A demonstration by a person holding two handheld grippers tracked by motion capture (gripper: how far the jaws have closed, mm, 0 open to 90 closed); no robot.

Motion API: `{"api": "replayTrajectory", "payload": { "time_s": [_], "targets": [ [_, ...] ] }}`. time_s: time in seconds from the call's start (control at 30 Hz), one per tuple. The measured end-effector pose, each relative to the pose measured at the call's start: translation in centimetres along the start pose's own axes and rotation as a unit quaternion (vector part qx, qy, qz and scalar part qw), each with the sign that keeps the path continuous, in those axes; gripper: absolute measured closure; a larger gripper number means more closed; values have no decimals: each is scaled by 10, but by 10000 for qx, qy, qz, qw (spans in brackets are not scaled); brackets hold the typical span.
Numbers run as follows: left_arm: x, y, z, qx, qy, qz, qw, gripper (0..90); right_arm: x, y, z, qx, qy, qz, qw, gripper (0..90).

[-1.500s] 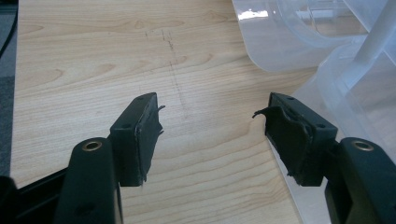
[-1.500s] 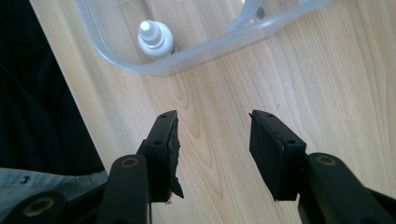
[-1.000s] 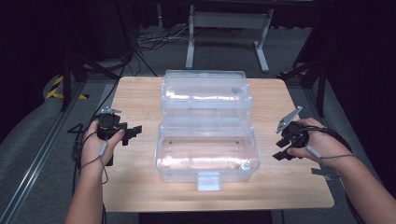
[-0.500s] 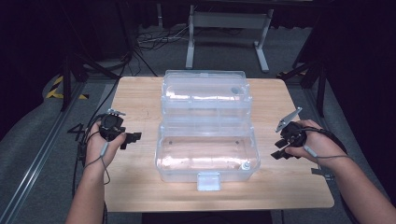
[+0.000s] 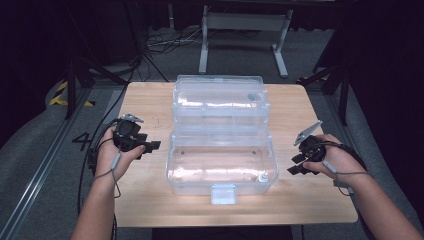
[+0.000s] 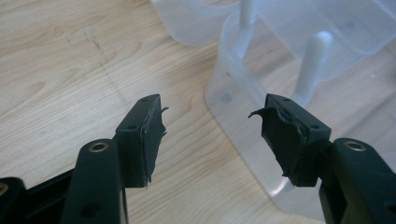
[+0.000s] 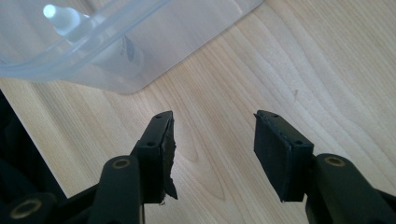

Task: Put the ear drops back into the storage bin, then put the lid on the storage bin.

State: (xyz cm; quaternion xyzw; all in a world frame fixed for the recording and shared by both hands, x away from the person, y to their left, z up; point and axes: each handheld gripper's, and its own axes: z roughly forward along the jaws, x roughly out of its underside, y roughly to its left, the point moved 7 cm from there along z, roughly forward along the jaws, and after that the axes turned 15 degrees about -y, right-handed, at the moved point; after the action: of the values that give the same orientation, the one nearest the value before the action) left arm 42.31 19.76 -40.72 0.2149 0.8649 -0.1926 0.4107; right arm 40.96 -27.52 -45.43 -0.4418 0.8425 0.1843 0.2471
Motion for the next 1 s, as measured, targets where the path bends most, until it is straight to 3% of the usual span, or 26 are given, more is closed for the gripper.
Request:
{"api": "replayTrajectory", "payload": {
  "time_s": [0.17, 0.27, 0.67, 1.0],
  "targets": [
    [-10, -6, -7, 76, -136, 25, 9999, 406, 5, 1, 3, 4, -36, 66, 10000, 487],
    [-21, -10, -8, 151, -360, 55, 9992, 405, 8, 1, 4, -8, -57, 125, 9999, 487],
    [-56, -34, -7, 525, -444, 317, 9971, 406, 15, 2, 6, -30, -90, 239, 9997, 487],
    [-77, -44, 4, 642, -450, 425, 9960, 405, 21, -1, 3, -13, -64, 308, 9995, 485]
  ]
}}
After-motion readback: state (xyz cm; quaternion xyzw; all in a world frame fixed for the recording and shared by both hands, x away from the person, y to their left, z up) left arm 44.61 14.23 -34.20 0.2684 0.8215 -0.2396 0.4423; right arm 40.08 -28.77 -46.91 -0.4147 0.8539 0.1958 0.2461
